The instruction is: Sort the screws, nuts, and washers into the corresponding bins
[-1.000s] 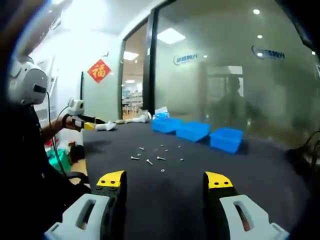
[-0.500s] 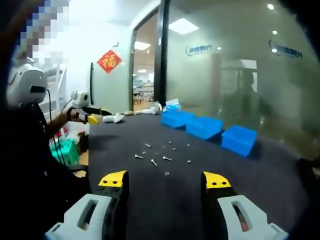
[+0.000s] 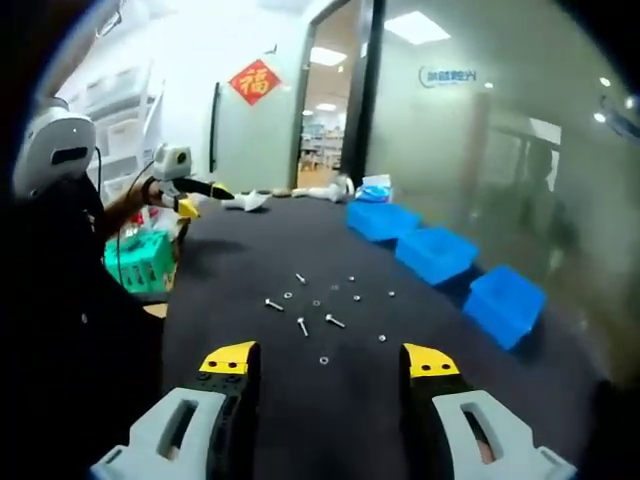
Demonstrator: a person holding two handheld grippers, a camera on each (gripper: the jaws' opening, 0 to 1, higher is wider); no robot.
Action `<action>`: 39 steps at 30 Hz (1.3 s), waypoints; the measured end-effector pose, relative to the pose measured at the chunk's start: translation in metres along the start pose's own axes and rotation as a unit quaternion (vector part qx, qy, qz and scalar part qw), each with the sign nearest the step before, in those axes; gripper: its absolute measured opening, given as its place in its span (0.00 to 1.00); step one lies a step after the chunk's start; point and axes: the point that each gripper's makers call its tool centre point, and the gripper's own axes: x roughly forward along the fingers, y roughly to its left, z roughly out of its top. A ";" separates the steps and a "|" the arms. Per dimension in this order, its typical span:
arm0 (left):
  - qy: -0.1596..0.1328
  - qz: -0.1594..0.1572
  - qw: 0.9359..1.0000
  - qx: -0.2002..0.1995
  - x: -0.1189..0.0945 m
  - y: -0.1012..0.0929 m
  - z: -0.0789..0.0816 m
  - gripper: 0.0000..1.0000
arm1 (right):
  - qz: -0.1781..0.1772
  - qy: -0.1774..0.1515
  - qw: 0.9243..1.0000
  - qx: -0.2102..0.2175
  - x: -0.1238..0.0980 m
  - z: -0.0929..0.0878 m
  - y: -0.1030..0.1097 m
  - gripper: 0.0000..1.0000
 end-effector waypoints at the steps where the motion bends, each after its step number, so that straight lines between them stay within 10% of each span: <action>1: 0.000 0.000 1.000 -0.001 0.000 0.000 0.000 0.57 | 0.006 0.005 1.000 -0.005 0.005 0.002 -0.001 0.51; 27: 0.000 -0.003 1.000 -0.017 0.000 0.002 -0.007 0.57 | 0.075 0.067 0.993 -0.064 0.052 0.016 0.009 0.50; 39: 0.005 0.002 1.000 -0.011 -0.003 0.003 -0.008 0.57 | 0.109 0.142 0.978 -0.109 0.079 0.000 0.014 0.44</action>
